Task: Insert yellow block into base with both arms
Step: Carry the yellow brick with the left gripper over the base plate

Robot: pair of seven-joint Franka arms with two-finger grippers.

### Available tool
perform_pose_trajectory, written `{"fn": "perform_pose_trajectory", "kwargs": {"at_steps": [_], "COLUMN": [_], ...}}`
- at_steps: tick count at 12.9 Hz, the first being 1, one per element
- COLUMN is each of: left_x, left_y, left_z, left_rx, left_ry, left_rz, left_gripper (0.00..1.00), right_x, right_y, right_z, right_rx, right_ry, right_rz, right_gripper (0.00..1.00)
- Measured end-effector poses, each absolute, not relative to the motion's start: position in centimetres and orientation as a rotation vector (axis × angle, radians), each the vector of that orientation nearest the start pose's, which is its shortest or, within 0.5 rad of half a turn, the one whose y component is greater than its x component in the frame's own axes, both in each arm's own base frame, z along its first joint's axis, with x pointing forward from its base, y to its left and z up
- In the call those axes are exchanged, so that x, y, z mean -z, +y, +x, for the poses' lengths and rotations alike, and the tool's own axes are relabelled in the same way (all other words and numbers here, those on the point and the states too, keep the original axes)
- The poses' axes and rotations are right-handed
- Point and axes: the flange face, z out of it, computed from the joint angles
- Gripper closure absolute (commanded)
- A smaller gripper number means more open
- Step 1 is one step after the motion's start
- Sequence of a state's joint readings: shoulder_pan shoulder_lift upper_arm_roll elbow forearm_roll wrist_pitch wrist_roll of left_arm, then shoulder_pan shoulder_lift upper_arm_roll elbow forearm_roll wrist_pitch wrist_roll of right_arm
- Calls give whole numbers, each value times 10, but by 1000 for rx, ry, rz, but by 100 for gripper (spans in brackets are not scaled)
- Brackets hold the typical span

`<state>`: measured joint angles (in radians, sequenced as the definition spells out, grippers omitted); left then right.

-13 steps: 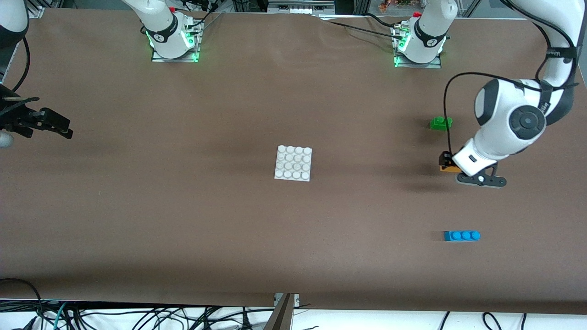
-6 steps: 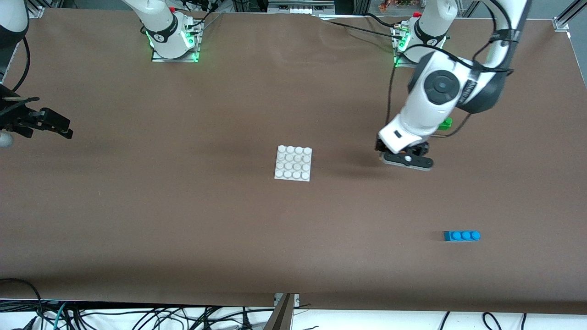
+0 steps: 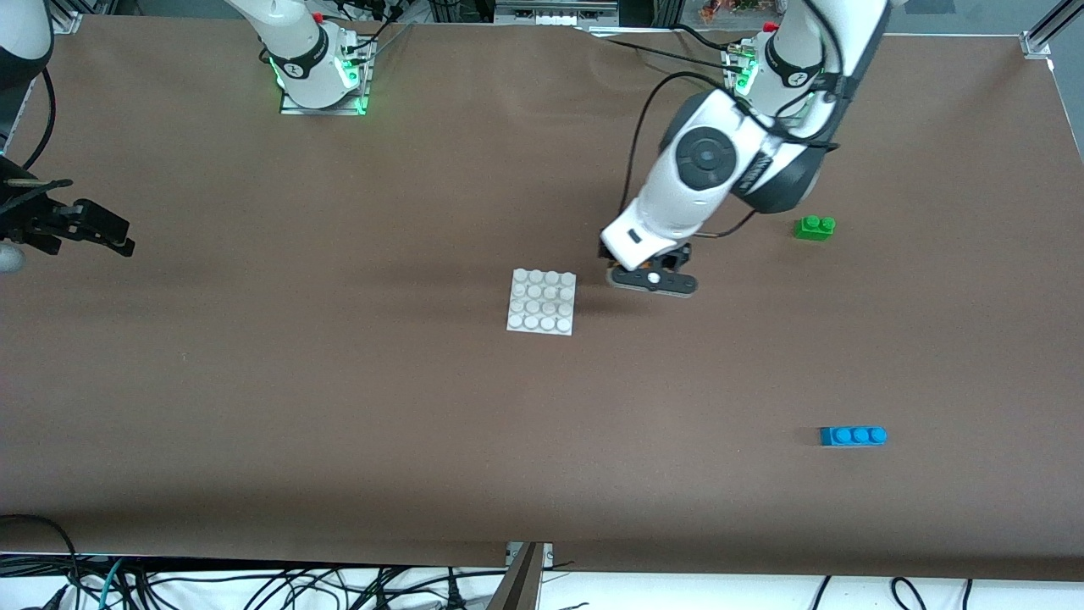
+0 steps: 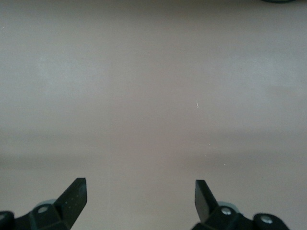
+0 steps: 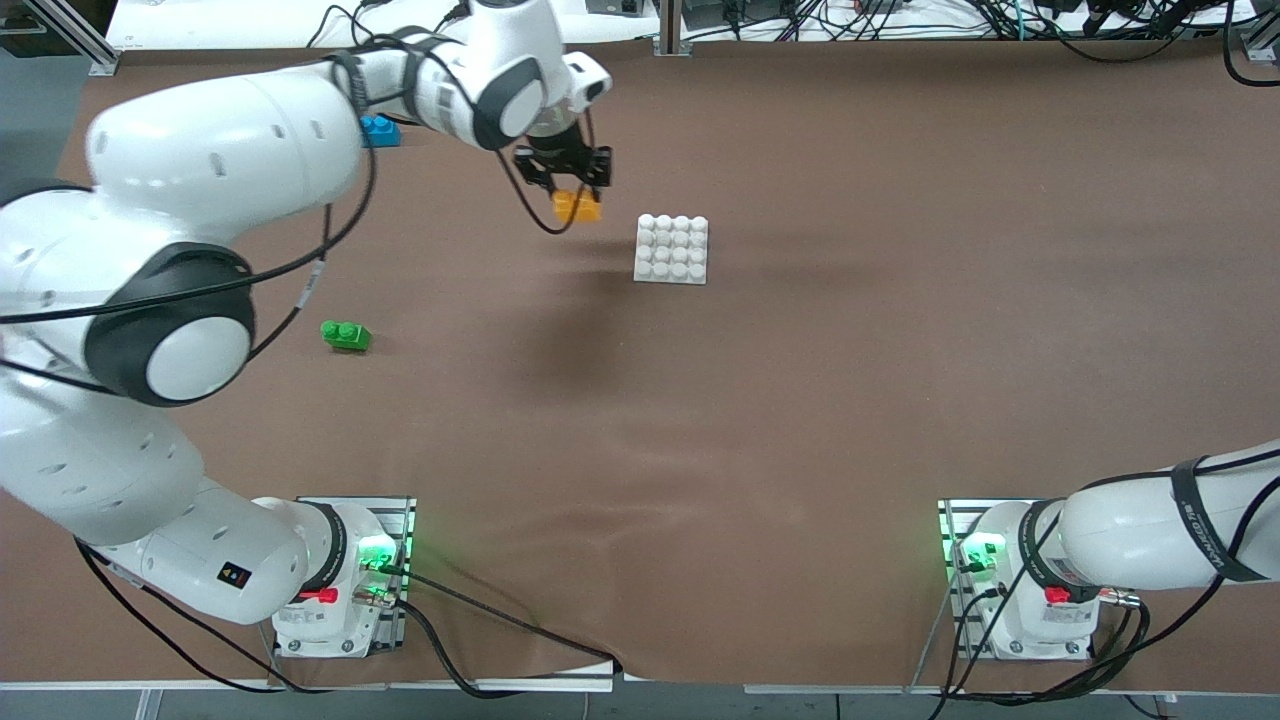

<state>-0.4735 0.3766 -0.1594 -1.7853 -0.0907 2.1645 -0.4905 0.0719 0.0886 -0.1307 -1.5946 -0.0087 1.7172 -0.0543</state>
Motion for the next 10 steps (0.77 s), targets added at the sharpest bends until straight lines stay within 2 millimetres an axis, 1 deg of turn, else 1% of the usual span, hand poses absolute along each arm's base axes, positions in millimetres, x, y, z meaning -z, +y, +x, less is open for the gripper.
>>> {"fn": "perform_pose_trajectory", "kwargs": {"at_steps": [2, 4, 5, 6, 8, 10], "left_x": [-340, -327, -319, -309, -291, -276], "left_y": [-422, -454, -464, -470, -477, -486], "left_z": [518, 518, 521, 525, 529, 528], "left_rx": [-111, -117, -120, -122, -132, -145], "left_ry": [86, 30, 7, -16, -51, -92], "left_rz": [-3267, -3275, -3275, -3269, -3255, -3244], "left_gripper": [100, 100, 100, 100, 100, 100], "right_x": [-576, -576, -576, -576, -576, -576], "right_y": [-33, -33, -33, -33, -33, -33], "right_z": [591, 591, 591, 591, 591, 591], "right_rx": [53, 53, 53, 53, 53, 53], "right_ry": [4, 4, 4, 4, 4, 4], "right_rz": [-3163, -3163, -3163, -3163, -3163, -3163], "right_gripper": [0, 0, 0, 0, 0, 0]}}
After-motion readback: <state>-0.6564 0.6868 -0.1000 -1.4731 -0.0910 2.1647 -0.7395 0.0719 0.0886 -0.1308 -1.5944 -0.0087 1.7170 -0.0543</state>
